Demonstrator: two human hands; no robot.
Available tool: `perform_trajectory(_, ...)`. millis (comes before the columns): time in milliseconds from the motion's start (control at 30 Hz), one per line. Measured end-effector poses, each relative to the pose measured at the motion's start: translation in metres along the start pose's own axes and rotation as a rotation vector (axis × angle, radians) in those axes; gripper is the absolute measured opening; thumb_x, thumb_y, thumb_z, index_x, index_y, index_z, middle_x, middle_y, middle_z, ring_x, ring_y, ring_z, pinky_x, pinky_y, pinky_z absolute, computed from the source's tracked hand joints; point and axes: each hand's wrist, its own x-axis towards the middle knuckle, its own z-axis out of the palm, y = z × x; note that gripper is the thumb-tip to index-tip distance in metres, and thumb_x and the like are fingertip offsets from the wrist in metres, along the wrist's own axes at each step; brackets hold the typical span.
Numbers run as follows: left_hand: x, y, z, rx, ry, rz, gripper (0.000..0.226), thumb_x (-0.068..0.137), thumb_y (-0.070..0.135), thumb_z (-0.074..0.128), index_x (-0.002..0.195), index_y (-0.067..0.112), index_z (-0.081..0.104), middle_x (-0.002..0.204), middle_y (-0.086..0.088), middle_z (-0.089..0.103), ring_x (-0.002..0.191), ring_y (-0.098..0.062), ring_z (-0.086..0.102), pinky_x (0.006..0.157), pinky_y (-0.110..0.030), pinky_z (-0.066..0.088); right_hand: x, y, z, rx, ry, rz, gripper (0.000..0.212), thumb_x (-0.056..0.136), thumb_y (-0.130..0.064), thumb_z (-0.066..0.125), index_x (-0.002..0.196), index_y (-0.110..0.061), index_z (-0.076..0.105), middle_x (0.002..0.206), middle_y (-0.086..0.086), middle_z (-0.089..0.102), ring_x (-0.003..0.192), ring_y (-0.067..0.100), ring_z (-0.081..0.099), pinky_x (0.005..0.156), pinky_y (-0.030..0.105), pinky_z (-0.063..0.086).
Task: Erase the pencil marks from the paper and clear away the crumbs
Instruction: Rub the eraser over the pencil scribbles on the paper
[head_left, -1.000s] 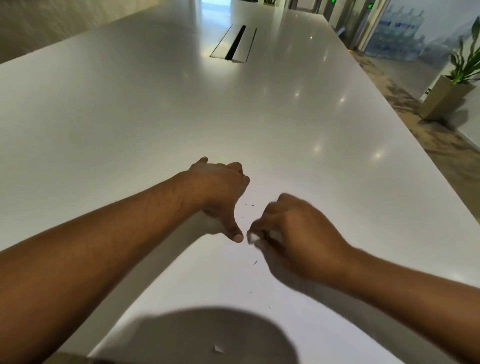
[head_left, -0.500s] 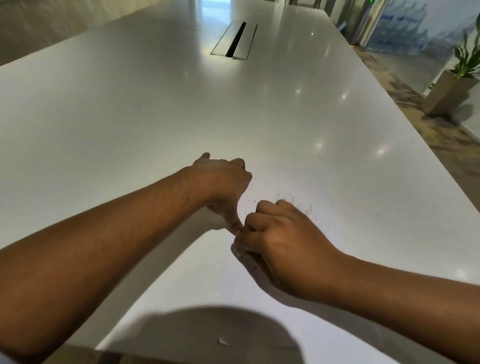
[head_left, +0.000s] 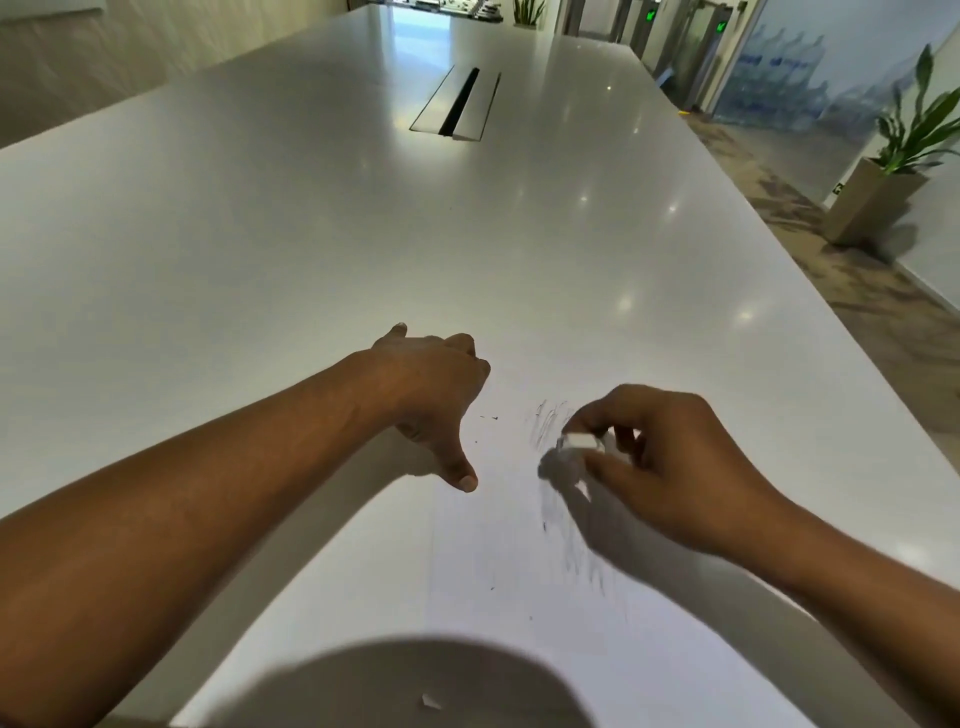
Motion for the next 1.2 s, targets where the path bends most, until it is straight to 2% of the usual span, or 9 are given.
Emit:
perform_trajectory(100,0.000,0.002,-0.005,0.024,-0.010,-0.001,0.092,0.054,0.076,0.078,0.121,0.021,0.046,0.121,0.006,0.041,0.110,-0.021,0.055,0.114,-0.052,0.022,0.010,0.023,0.006,0.109,0.049,0.134,0.021,0.081,-0.009,0.074,0.080,-0.030,0.073,0.078,-0.022,0.068,0.074,0.000,0.063,0.062,0.008,0.043)
perform_trajectory(267,0.000,0.005,-0.012,-0.019,0.059,0.050,0.096,0.056,0.084,0.069,0.129,0.023,0.055,0.150,0.012,0.035,0.132,-0.017,0.045,0.118,-0.053,0.017,0.012,0.030,0.020,0.131,0.028,0.161,0.009,0.082,-0.019,0.078,0.082,-0.026,0.074,0.079,-0.015,0.071,0.074,0.001,0.065,0.063,0.008,0.046)
perform_trajectory(400,0.003,0.020,0.000,-0.112,0.124,0.160,0.121,0.061,0.082,0.068,0.157,0.025,0.020,0.163,0.014,0.016,0.148,-0.011,0.020,0.122,-0.051,0.008,0.014,0.025,0.024,0.110,0.040,0.100,0.009,0.081,-0.020,0.079,0.083,-0.026,0.074,0.082,-0.013,0.070,0.074,0.004,0.064,0.064,0.012,0.048)
perform_trajectory(600,0.012,0.024,0.015,-0.149,0.138,0.124,0.137,0.058,0.081,0.072,0.158,0.024,-0.002,0.162,0.006,0.021,0.145,-0.017,0.028,0.122,-0.050,0.009,0.024,0.015,0.032,-0.092,-0.087,-0.059,0.004,0.086,-0.028,0.072,0.089,-0.027,0.075,0.082,-0.012,0.063,0.075,0.005,0.059,0.066,0.017,0.045)
perform_trajectory(733,0.012,0.027,0.013,-0.126,0.119,0.099,0.140,0.058,0.081,0.072,0.157,0.023,-0.008,0.162,0.006,0.022,0.145,-0.017,0.029,0.122,-0.051,0.007,0.058,0.022,0.028,-0.362,0.031,-0.034,0.014,0.088,-0.034,0.061,0.088,-0.029,0.074,0.081,-0.007,0.065,0.080,0.016,0.060,0.064,0.029,0.046)
perform_trajectory(933,0.014,0.025,0.010,-0.096,0.128,0.115,0.139,0.054,0.083,0.072,0.157,0.022,0.001,0.158,0.008,0.027,0.142,-0.017,0.034,0.121,-0.054,0.008,0.042,0.003,0.030,-0.446,-0.033,-0.216,0.022,0.085,-0.032,0.050,0.077,-0.028,0.070,0.074,-0.007,0.061,0.071,0.017,0.051,0.055,0.028,0.037)
perform_trajectory(1033,0.017,0.026,0.009,-0.069,0.141,0.114,0.135,0.052,0.085,0.071,0.155,0.021,0.012,0.149,0.009,0.037,0.135,-0.017,0.042,0.120,-0.054,0.010,0.062,0.013,0.023,-0.530,0.007,-0.180,0.020,0.087,-0.030,0.053,0.085,-0.029,0.073,0.077,-0.003,0.063,0.075,0.021,0.052,0.059,0.028,0.031)
perform_trajectory(1133,0.018,0.027,0.008,-0.071,0.155,0.113,0.129,0.050,0.085,0.072,0.151,0.023,0.021,0.143,0.009,0.042,0.130,-0.017,0.046,0.120,-0.056,0.011,0.073,0.019,0.024,-0.529,0.019,-0.106,0.023,0.091,-0.030,0.051,0.092,-0.029,0.073,0.083,-0.003,0.063,0.082,0.020,0.053,0.062,0.029,0.033)
perform_trajectory(1200,0.017,0.028,0.007,-0.077,0.154,0.125,0.127,0.051,0.083,0.074,0.151,0.024,0.022,0.145,0.010,0.039,0.133,-0.017,0.044,0.119,-0.056,0.010,0.056,0.007,0.029,-0.454,-0.028,-0.194,0.022,0.086,-0.029,0.050,0.083,-0.029,0.073,0.079,-0.006,0.062,0.075,0.018,0.052,0.058,0.029,0.037)
